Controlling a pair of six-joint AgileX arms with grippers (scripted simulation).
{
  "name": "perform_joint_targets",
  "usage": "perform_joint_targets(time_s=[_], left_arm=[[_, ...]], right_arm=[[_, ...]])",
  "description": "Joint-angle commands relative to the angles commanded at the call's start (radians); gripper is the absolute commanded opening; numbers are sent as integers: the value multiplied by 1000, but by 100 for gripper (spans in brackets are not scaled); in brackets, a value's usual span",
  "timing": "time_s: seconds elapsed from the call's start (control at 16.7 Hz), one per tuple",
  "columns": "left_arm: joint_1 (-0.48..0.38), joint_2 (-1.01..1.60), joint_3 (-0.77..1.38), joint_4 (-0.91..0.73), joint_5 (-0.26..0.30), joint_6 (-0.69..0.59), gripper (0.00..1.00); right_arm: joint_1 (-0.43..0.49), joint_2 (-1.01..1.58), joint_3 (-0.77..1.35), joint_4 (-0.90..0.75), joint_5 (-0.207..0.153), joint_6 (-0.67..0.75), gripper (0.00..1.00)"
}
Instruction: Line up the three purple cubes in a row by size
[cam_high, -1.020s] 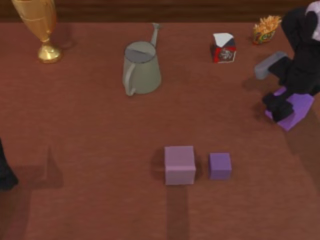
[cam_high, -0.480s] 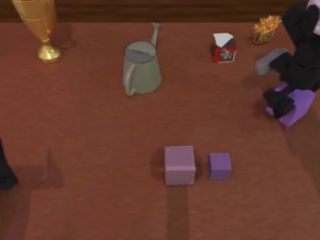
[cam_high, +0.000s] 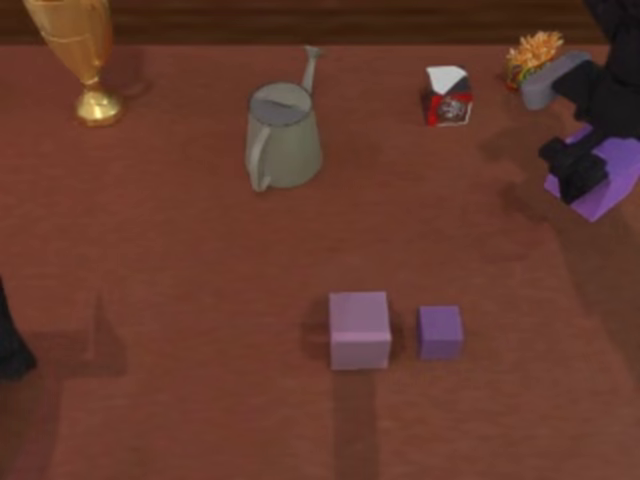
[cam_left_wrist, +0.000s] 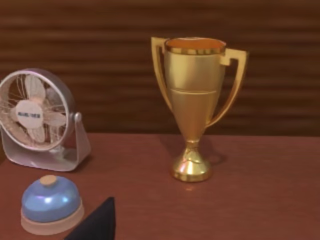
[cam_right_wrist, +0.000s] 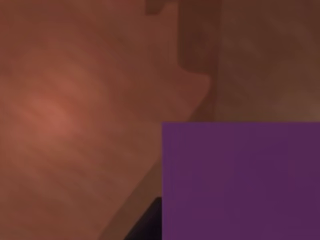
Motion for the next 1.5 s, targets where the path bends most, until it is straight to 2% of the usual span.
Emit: perform_joint_targets(time_s=[0.24, 0.48, 0.72, 1.2, 1.38, 1.5], left_arm=[[0, 0, 0, 0, 0, 0, 100], [0, 0, 0, 0, 0, 0, 100], [0, 0, 0, 0, 0, 0, 100], [0, 0, 0, 0, 0, 0, 100], [0, 0, 0, 0, 0, 0, 100], [0, 0, 0, 0, 0, 0, 100]], right_arm=[[4, 9, 8, -2, 0, 14, 0], [94, 67, 115, -55, 2, 160, 0], [253, 162, 287, -147, 5, 458, 0], [632, 341, 645, -344, 5, 1225, 0], [733, 370, 734, -383, 9, 1396, 0], [772, 377, 768, -396, 12, 1456, 0]])
